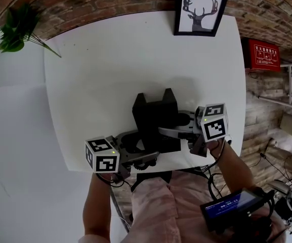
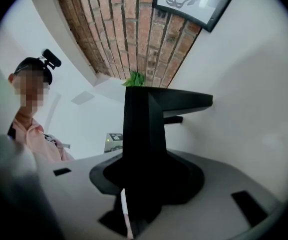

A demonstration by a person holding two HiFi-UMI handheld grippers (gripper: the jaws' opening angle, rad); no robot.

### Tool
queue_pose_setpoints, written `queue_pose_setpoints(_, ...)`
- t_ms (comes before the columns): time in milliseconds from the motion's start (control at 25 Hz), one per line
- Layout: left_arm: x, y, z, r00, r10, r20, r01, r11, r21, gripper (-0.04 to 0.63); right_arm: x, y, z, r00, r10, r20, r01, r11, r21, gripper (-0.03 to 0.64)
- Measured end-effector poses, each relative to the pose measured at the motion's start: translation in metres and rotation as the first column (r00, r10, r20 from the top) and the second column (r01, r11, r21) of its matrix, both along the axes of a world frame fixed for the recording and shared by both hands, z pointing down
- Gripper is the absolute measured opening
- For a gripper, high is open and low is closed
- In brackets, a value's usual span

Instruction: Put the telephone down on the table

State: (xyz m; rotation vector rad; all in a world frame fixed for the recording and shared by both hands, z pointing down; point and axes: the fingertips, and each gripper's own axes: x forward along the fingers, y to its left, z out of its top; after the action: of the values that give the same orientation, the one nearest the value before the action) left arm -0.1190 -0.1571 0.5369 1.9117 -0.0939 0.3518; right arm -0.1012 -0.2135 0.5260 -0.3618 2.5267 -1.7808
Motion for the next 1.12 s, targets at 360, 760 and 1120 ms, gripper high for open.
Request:
queue_pose_setpoints(360, -0.013, 0.001, 0.002, 0.999, -0.021, 0.036, 0.021, 0.999, 0.026, 0.437, 0.001, 0.008, 0.000, 1.000, -0.013, 0.013, 0.013, 1.000, -0.006, 0.164)
queue_pose_setpoints(760, -0.042, -0.003, 0.003, 0.990, -0.099, 0.103, 0.093, 0.994, 0.064, 0.472, 0.004, 0.007, 0.001, 1.000, -0.011, -0.024, 0.011, 1.000, 0.006, 0.167)
queue_pose_setpoints(1120, -0.049, -0.001, -0.011, 0.987, -0.136, 0.083, 0.129, 0.988, 0.084, 0.472, 0.006, 0.005, 0.003, 0.999, 0.035, -0.041, -0.035, 0.999, -0.012, 0.187)
